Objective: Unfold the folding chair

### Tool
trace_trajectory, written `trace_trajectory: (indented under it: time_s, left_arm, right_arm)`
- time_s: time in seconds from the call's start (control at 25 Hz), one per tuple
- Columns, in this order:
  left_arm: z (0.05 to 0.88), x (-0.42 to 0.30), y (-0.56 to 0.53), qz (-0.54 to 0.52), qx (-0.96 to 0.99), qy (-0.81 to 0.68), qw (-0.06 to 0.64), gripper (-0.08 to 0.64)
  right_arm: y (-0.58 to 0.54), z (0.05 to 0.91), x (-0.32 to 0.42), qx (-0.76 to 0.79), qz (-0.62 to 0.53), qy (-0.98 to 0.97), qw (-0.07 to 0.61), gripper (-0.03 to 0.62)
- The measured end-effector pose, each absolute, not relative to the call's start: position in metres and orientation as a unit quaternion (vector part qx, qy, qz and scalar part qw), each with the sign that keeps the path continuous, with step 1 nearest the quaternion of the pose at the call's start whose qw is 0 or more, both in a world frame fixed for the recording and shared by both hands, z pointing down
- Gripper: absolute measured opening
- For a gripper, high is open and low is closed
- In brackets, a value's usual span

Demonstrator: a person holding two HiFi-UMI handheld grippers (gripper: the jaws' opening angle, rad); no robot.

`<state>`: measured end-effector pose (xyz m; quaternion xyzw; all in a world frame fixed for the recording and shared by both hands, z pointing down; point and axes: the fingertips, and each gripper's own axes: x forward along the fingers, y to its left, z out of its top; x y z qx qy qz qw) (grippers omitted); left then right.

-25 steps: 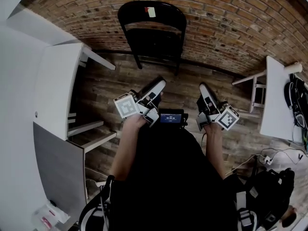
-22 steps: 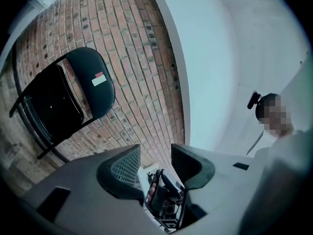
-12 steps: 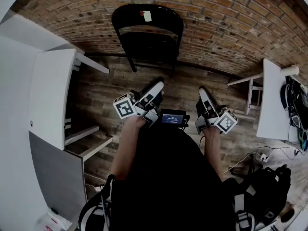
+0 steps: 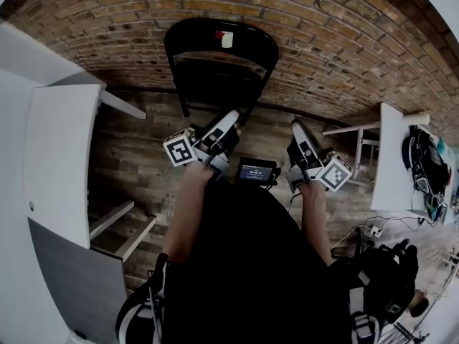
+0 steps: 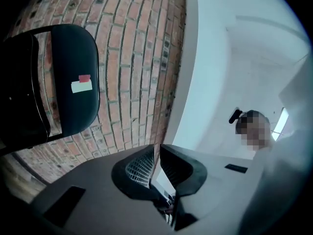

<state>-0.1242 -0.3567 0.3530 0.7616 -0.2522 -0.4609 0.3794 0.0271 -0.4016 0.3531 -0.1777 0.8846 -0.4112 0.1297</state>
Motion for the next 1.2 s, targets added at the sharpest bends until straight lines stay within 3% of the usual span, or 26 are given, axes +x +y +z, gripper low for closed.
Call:
trace_trajectory:
  time_s: [0.52,1.2]
  left_arm:
    - [0.376,-0.171,-0.379,-0.45,0.755,-0.253,0.405,0.051]
    - [0.39,-0.182,-0.465,-0.429,0.733,-0.347,0.399,0.052]
  right_arm:
    - [-0.407,0.359,-0.047,-0.171,-0.419,0.888,0.083,0.029]
    - [-0.52,0.364,-0.057,-0.118,-0.425,0.895,0.075,0.031]
